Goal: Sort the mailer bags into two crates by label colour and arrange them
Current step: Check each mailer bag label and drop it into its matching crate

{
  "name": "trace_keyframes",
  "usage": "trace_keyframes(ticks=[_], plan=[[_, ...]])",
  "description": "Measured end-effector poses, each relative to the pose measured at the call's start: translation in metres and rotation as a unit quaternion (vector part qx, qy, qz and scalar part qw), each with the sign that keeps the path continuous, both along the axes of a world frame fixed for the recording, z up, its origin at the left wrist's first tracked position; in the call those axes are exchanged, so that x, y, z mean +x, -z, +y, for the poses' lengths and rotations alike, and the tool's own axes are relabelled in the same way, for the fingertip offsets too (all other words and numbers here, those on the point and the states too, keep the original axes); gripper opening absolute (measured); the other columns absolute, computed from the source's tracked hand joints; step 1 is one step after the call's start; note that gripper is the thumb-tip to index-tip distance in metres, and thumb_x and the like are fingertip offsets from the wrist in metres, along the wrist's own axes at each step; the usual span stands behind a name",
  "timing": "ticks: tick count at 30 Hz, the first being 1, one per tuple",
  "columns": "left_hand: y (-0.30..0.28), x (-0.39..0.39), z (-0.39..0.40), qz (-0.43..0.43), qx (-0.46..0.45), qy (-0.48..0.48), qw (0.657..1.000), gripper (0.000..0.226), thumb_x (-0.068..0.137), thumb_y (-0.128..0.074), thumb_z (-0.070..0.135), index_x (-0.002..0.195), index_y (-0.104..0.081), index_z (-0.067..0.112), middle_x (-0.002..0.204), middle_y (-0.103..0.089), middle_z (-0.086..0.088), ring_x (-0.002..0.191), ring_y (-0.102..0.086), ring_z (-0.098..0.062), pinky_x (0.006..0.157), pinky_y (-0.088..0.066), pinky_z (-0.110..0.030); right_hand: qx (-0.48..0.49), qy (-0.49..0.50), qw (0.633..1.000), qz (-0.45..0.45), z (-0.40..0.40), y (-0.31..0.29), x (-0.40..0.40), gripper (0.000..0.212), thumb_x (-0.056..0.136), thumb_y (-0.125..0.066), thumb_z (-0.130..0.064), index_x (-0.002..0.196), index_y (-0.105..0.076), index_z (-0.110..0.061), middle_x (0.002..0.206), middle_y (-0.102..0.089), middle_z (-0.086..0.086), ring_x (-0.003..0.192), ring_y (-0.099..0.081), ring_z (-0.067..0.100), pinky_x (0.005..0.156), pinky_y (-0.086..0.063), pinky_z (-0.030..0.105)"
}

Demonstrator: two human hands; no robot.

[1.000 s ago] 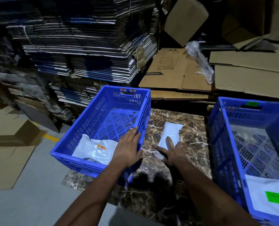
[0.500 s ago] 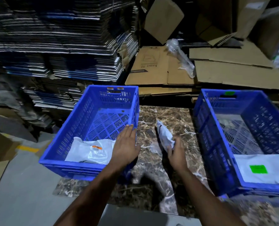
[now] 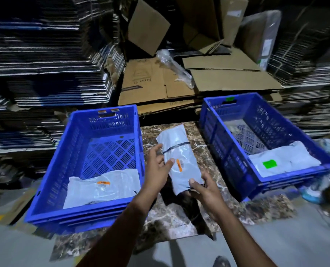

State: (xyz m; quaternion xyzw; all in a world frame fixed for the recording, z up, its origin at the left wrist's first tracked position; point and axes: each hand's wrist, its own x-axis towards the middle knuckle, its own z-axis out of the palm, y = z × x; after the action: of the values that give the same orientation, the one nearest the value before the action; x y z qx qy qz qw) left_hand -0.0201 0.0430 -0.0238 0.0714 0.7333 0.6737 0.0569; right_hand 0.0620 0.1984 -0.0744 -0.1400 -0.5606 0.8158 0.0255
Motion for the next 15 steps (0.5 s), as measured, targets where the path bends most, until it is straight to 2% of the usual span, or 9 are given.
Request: trace_keyframes(ticks=[2,4,5,7,9,12,15], plan=[[0.002,-0.001,0.002,-0.008,0.037,0.008,0.999,0.055,0.092,-0.066,0.004,0.137,-0.040,0.020,0.109,-0.069,0.003,0.096,-0.071,-0.011,0.076,-0.060,-0.030,0.062,0.010,0.998,0.011,0.008,-0.006,0.003,0.027,0.087,-0.075,-0.024,0.101,-0.055,-0.014,0.098,-0.065,0.012,0.086,-0.067,0.025,0.066,-0.055,0.032],[0.005,0.000,0.006,-0.015,0.041,0.017,0.999,0.060,0.090,-0.070,0.005,0.137,-0.040,0.026,0.109,-0.073,-0.007,0.097,-0.073,-0.022,0.078,-0.061,-0.043,0.103,0.026,0.994,0.008,0.018,-0.014,0.000,0.034,0.080,-0.075,-0.040,0.101,-0.056,-0.021,0.089,-0.060,0.008,0.079,-0.061,0.021,0.061,-0.049,0.027],[0.005,0.002,0.010,-0.018,0.040,0.021,0.999,0.061,0.090,-0.070,0.005,0.136,-0.039,0.029,0.109,-0.073,-0.008,0.096,-0.073,-0.022,0.078,-0.060,-0.043,0.109,0.024,0.994,0.009,0.023,-0.018,-0.002,0.036,0.080,-0.074,-0.042,0.107,-0.058,-0.024,0.091,-0.063,0.010,0.081,-0.064,0.022,0.060,-0.050,0.027],[0.003,0.004,0.018,-0.026,0.041,0.027,0.998,0.061,0.090,-0.070,0.005,0.135,-0.039,0.030,0.109,-0.074,-0.007,0.096,-0.073,-0.020,0.078,-0.060,-0.041,0.118,0.000,0.993,0.020,0.030,-0.026,-0.009,0.036,0.087,-0.074,-0.039,0.116,-0.062,-0.021,0.106,-0.069,0.015,0.094,-0.071,0.026,0.072,-0.059,0.037],[0.002,0.006,0.027,-0.035,0.043,0.027,0.998,0.058,0.090,-0.071,0.007,0.136,-0.042,0.028,0.109,-0.074,-0.005,0.096,-0.073,-0.017,0.079,-0.060,-0.041,0.155,-0.004,0.987,0.044,0.037,-0.032,-0.015,0.023,0.093,-0.069,-0.028,0.113,-0.069,-0.017,0.105,-0.074,0.008,0.095,-0.073,0.024,0.080,-0.059,0.046],[0.004,0.008,0.039,-0.055,0.036,0.015,0.998,0.051,0.092,-0.070,0.016,0.136,-0.046,0.026,0.110,-0.074,-0.002,0.097,-0.073,-0.017,0.081,-0.060,-0.044,0.196,0.011,0.979,0.052,0.051,-0.032,-0.023,0.016,0.094,-0.068,-0.024,0.110,-0.071,-0.020,0.101,-0.076,0.001,0.091,-0.074,0.023,0.079,-0.060,0.050],[0.004,0.012,0.051,-0.096,0.042,0.030,0.994,0.034,0.095,-0.065,0.017,0.129,-0.056,0.018,0.108,-0.075,-0.004,0.096,-0.073,-0.021,0.077,-0.060,-0.035,0.206,-0.002,0.977,0.056,0.066,-0.029,-0.033,0.017,0.093,-0.069,-0.025,0.109,-0.071,-0.020,0.101,-0.077,0.001,0.093,-0.074,0.022,0.078,-0.060,0.047]])
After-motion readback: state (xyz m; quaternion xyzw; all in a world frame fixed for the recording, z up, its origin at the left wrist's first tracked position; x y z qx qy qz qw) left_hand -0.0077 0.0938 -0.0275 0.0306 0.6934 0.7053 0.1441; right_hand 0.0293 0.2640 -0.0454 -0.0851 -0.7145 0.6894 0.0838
